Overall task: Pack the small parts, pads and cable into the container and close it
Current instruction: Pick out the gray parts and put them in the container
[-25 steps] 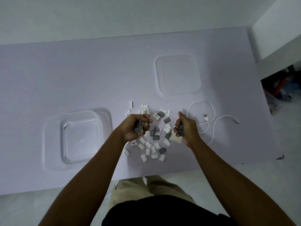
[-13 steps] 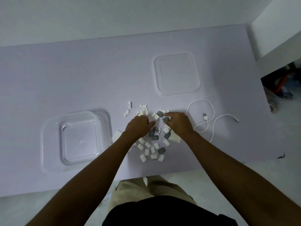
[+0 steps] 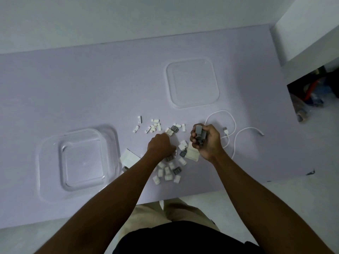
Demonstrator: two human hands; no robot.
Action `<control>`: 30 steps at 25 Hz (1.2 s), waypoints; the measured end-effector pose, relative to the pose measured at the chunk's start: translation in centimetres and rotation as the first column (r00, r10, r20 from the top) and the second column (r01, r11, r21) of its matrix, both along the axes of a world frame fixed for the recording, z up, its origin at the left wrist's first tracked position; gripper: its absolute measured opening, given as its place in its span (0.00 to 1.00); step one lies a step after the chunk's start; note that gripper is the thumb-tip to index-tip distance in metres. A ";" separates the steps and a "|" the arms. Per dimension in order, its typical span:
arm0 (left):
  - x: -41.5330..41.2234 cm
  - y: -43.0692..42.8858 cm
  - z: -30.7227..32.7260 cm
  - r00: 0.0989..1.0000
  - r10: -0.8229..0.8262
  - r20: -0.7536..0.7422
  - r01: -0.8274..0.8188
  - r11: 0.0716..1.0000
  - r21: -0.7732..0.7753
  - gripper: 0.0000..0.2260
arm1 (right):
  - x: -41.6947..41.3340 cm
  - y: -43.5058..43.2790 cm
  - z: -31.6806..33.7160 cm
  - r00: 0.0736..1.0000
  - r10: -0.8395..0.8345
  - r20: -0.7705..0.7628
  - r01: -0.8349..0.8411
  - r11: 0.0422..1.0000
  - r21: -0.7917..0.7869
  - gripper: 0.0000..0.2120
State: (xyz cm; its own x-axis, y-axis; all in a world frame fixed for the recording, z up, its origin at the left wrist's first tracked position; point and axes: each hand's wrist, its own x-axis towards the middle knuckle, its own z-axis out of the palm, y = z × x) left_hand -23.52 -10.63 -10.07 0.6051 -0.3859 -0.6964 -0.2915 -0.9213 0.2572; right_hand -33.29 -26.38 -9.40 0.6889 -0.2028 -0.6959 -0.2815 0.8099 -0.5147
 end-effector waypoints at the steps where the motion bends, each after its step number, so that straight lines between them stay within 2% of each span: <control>1: 0.2 -0.2 -0.2 0.999 0.026 -0.028 -0.027 0.999 -0.020 0.18 | 0.1 -0.2 0.1 1.000 0.019 0.013 -0.019 1.000 -0.020 0.15; 4: 1.1 -0.6 -0.6 0.995 0.070 -0.063 -0.076 0.993 -0.091 0.17 | 1.2 -0.8 0.3 0.999 0.044 -0.031 -0.047 0.992 -0.117 0.18; 7: 1.6 -0.1 -0.5 0.999 -0.046 -0.007 0.045 0.991 -0.124 0.18 | 1.9 -0.8 -0.3 0.985 0.112 -0.135 -0.149 0.938 -0.312 0.16; 9: 1.8 0.8 0.0 0.983 -0.185 -0.004 0.182 0.973 -0.145 0.14 | 2.1 -0.2 -0.7 0.972 0.157 -0.177 -0.217 0.888 -0.405 0.13; 11: 1.8 1.4 0.2 0.947 -0.322 0.000 0.316 0.930 -0.188 0.13 | 2.1 0.1 -1.1 0.967 0.168 -0.194 -0.239 0.862 -0.447 0.11; 15: 1.0 1.2 0.2 0.934 -0.356 0.017 0.352 0.914 -0.203 0.12 | 2.0 0.6 -1.6 0.963 0.135 -0.235 -0.237 0.841 -0.487 0.11; 17: 0.7 1.1 -0.1 0.921 -0.384 0.061 0.388 0.900 -0.198 0.11 | 2.1 1.0 -2.0 0.952 0.150 -0.267 -0.284 0.756 -0.589 0.11; 21: 0.2 1.1 -0.9 0.920 -0.366 0.141 0.387 0.906 -0.172 0.14 | 2.1 0.7 -3.2 0.936 0.145 -0.320 -0.350 0.448 -0.823 0.09; 23: 0.1 1.2 -1.2 0.939 -0.285 0.190 0.319 0.930 -0.182 0.13 | 2.3 0.6 -3.5 0.921 0.135 -0.367 -0.390 0.385 -0.837 0.11; 24: 0.3 1.4 -1.2 0.949 -0.242 0.201 0.281 0.940 -0.192 0.12 | 2.4 0.6 -3.5 0.919 0.124 -0.375 -0.392 0.387 -0.834 0.12; 26: 1.2 2.0 -1.3 0.973 -0.155 0.174 0.193 0.954 -0.229 0.11 | 2.9 0.8 -3.3 0.930 0.101 -0.354 -0.359 0.452 -0.816 0.13; 28: 2.0 2.4 -1.0 0.997 0.040 0.068 -0.017 0.952 -0.306 0.11 | 3.2 1.2 -2.6 0.945 0.114 -0.306 -0.310 0.606 -0.732 0.12; 30: 2.4 2.3 -0.2 0.944 0.306 -0.124 -0.330 0.866 -0.376 0.13 | 2.9 1.3 -1.7 0.958 0.124 -0.257 -0.251 0.797 -0.550 0.13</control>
State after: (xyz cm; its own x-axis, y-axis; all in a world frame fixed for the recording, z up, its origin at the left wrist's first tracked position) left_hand -21.11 -8.31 -10.26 0.7038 -0.4246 -0.5696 0.0268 -0.7853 0.6185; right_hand -30.40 -25.13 -11.11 0.6159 -0.4876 -0.6188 -0.5432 0.3062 -0.7818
